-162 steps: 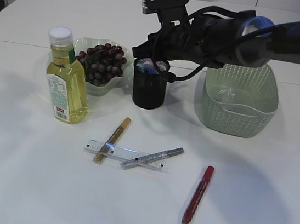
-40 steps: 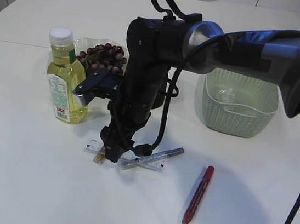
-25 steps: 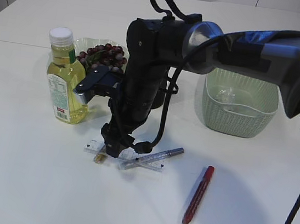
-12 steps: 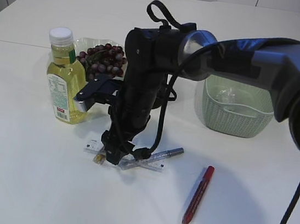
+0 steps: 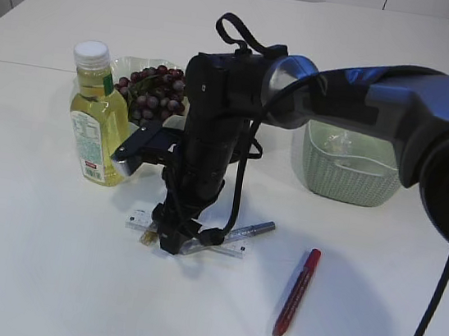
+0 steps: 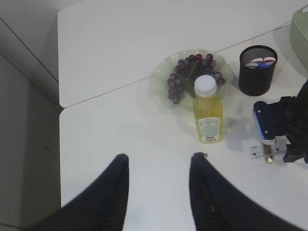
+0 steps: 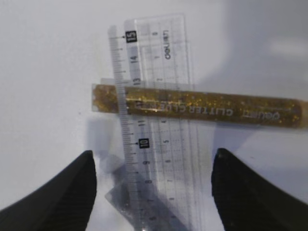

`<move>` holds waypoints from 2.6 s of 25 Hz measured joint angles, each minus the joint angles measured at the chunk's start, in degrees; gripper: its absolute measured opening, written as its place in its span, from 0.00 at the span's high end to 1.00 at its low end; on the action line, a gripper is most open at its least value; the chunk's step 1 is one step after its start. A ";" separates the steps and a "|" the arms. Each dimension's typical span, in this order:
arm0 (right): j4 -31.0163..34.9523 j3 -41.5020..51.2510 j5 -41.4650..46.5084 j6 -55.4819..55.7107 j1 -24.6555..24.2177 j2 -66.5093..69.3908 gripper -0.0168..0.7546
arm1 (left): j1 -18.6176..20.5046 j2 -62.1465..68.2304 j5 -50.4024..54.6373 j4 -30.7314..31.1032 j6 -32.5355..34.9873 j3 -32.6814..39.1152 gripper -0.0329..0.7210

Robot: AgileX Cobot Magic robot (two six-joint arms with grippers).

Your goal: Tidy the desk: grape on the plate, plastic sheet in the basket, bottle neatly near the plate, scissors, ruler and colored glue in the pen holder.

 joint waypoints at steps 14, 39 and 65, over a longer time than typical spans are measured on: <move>0.00 0.00 0.00 -0.32 0.00 0.46 0.23 | 0.00 0.00 0.00 0.00 0.00 0.00 0.55; 0.00 0.00 -0.82 -0.34 0.00 0.59 0.49 | 0.00 0.00 0.00 0.00 0.00 0.00 0.55; 0.00 -4.41 6.73 8.33 0.00 0.73 0.59 | 0.00 0.00 0.00 0.00 0.00 0.00 0.55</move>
